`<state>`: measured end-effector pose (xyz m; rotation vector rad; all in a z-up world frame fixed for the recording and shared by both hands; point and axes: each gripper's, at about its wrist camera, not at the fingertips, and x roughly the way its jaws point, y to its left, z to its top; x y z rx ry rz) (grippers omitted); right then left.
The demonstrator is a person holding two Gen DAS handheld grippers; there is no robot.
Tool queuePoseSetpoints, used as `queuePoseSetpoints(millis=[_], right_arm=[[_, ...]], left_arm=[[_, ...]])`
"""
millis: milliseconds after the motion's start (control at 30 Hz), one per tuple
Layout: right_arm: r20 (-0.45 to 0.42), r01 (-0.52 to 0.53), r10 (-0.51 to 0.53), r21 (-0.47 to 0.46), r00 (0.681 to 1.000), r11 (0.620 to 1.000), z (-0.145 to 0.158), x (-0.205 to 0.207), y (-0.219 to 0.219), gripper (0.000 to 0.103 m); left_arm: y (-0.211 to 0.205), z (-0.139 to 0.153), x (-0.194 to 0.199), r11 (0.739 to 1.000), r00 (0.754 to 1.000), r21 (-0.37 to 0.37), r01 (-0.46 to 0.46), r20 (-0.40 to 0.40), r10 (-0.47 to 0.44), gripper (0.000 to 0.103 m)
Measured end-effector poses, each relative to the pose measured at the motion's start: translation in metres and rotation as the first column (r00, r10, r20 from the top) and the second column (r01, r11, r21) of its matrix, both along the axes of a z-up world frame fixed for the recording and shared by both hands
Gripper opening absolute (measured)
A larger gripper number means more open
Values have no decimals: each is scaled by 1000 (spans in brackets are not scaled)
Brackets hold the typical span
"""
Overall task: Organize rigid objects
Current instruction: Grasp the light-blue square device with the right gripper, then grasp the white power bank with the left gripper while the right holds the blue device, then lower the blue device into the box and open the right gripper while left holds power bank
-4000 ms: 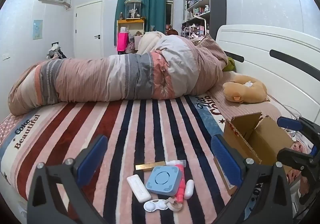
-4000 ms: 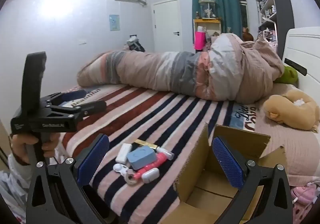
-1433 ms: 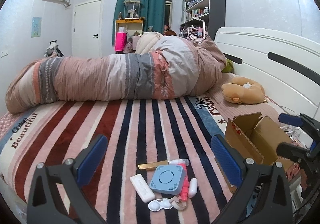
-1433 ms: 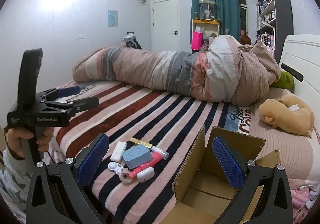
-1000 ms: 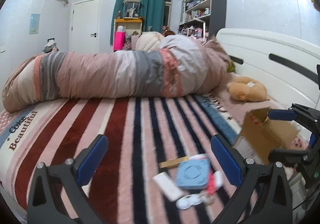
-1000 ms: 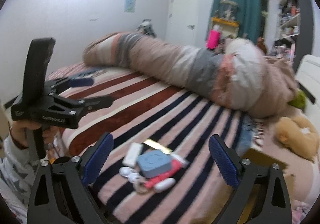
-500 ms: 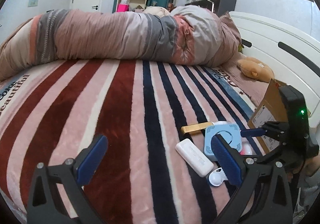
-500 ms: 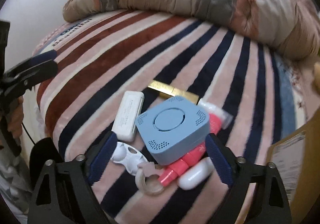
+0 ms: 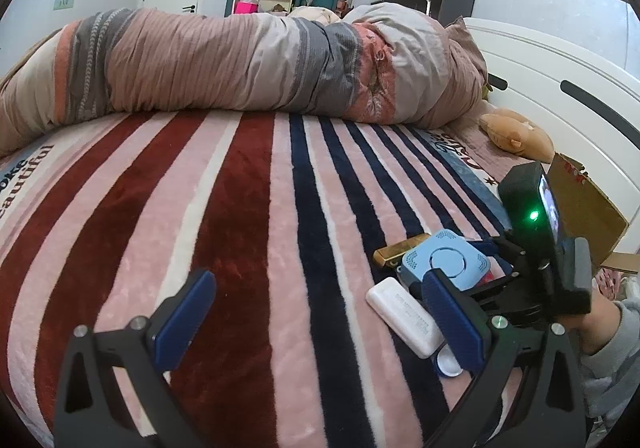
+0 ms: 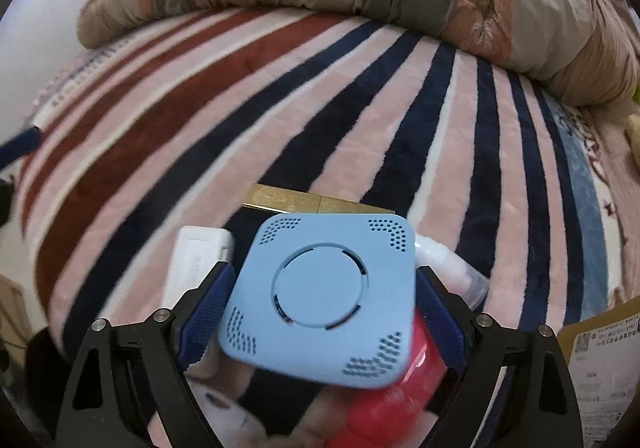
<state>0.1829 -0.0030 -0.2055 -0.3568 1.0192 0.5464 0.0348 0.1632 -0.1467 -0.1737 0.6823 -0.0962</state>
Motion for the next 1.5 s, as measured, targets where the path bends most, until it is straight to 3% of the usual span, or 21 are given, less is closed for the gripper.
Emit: queuePoseSetpoints(millis=[100,200,367,467,500,567,667,767,867,1033,1067,1100,1133,1167,1233,1333,1500], right_arm=[[53,-19,22,-52,998,998,0,-6,1,84],[67,-33,35,-31,997,999,13,-12,-12,83],[110,-9,2,63,994,998,57,-29,-40,83],[138,38,-49,85,989,996,75,-44,-57,83],[131,64,-77,106,988,992,75,-52,-66,83],[104,90,-106,151,989,984,70,-65,-78,83],[89,120,-135,151,987,981,54,-76,-89,83],[44,129,-138,177,989,976,28,-75,-95,83],[55,130,-140,163,989,978,15,-67,-95,83],[42,127,-135,162,990,979,11,-68,-99,84],[36,136,-144,159,989,978,10,-70,-100,86],[39,145,-153,158,988,977,9,-73,-100,86],[45,147,-156,160,987,976,9,-77,-101,86],[50,147,-157,162,986,976,8,-80,-103,85],[94,152,-169,171,981,974,10,-88,-105,83],[142,114,-137,161,980,980,15,-93,-99,82],[254,-49,0,185,967,981,45,-102,-71,82]], left_arm=[[1,-6,3,1000,1000,-14,21,-20,-22,102],[-6,-16,9,997,995,-14,82,-58,-83,102],[-31,-44,35,978,969,-119,169,-164,-187,102],[-49,-55,49,967,955,-186,175,-205,-213,91],[-58,-59,55,969,951,-174,175,-224,-212,85],[-71,-63,62,982,954,-112,152,-244,-176,81],[-85,-66,70,993,960,-24,113,-253,-116,69],[-95,-67,69,986,958,35,164,-244,-151,53],[-91,-63,71,972,948,60,229,-241,-208,35],[-79,-62,78,953,926,70,296,-265,-269,36],[-79,-60,78,956,928,68,287,-266,-260,45],[-79,-57,76,959,933,65,277,-257,-252,66],[-81,-53,73,960,939,67,271,-239,-248,75],[-82,-49,70,961,940,69,269,-234,-247,81],[-84,-40,67,959,942,70,276,-217,-255,81],[-84,-20,65,941,925,-14,338,-179,-335,81],[-80,9,68,855,865,-237,462,-94,-494,81]])
